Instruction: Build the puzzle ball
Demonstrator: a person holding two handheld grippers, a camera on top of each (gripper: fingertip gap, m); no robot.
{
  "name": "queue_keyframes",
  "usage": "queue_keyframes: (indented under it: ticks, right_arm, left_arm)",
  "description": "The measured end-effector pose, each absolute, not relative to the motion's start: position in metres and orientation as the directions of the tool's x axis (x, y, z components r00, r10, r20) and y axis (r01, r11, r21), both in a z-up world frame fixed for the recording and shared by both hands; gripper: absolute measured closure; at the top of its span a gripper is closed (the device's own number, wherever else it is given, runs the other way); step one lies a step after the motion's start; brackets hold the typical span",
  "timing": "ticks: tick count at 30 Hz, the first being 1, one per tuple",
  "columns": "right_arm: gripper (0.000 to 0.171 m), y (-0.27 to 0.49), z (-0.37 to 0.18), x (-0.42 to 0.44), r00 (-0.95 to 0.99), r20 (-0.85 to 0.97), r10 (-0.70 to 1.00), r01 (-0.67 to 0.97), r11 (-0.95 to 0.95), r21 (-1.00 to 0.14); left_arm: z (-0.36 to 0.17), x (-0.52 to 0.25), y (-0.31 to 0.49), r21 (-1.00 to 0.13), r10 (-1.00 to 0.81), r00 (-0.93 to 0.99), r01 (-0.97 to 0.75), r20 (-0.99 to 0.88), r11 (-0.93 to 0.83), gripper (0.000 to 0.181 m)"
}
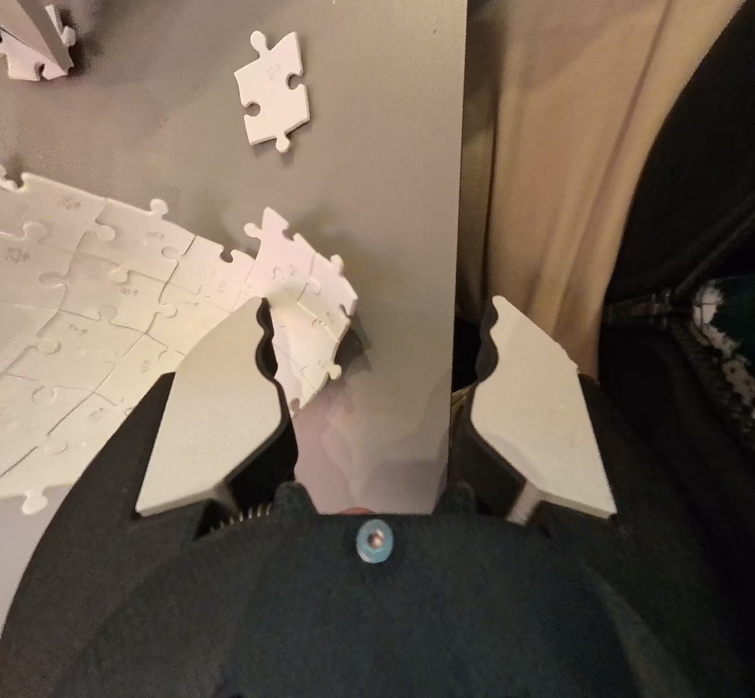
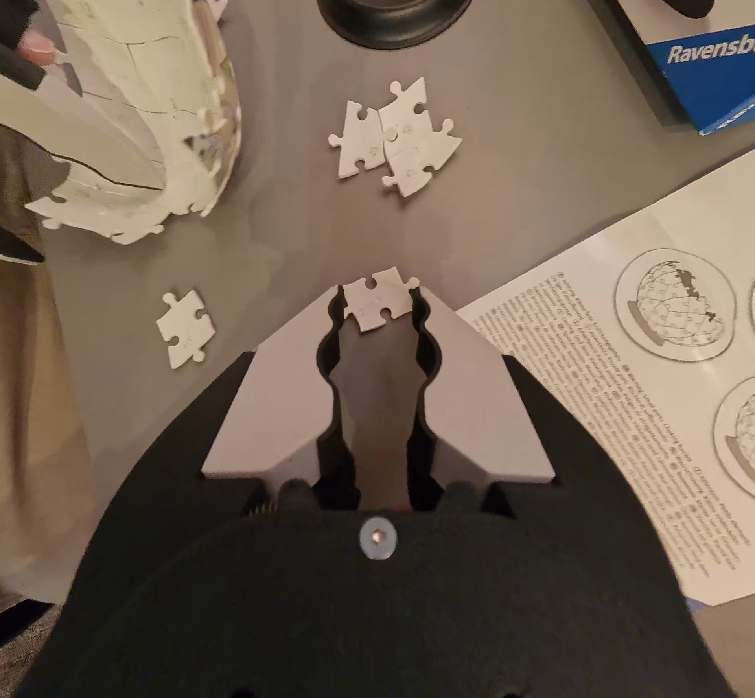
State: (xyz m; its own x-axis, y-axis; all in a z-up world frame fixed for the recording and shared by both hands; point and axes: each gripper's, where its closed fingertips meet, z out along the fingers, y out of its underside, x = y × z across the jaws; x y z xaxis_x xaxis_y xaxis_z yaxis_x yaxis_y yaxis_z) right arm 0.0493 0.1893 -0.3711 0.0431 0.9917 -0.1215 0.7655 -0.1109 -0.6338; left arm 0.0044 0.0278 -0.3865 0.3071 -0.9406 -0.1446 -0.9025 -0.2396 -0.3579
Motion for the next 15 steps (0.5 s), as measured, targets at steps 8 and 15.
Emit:
queue_keyframes:
  ticks: [8,15]
  right_arm:
    - [0.139,0.142,-0.342,0.053,-0.063,-0.145,0.987,0.723,-0.055,-0.688]
    - [0.139,0.082,-0.334,0.034,-0.339,-0.051,0.939,0.718,0.223,-0.659]
  left_arm:
    - [-0.387,0.004,0.029,-0.35,-0.941,0.304,-0.906,-0.151,-0.236,0.086]
    - [-0.387,0.002,0.031,-0.337,-0.943,0.288,-0.915,-0.165,-0.221,0.09]
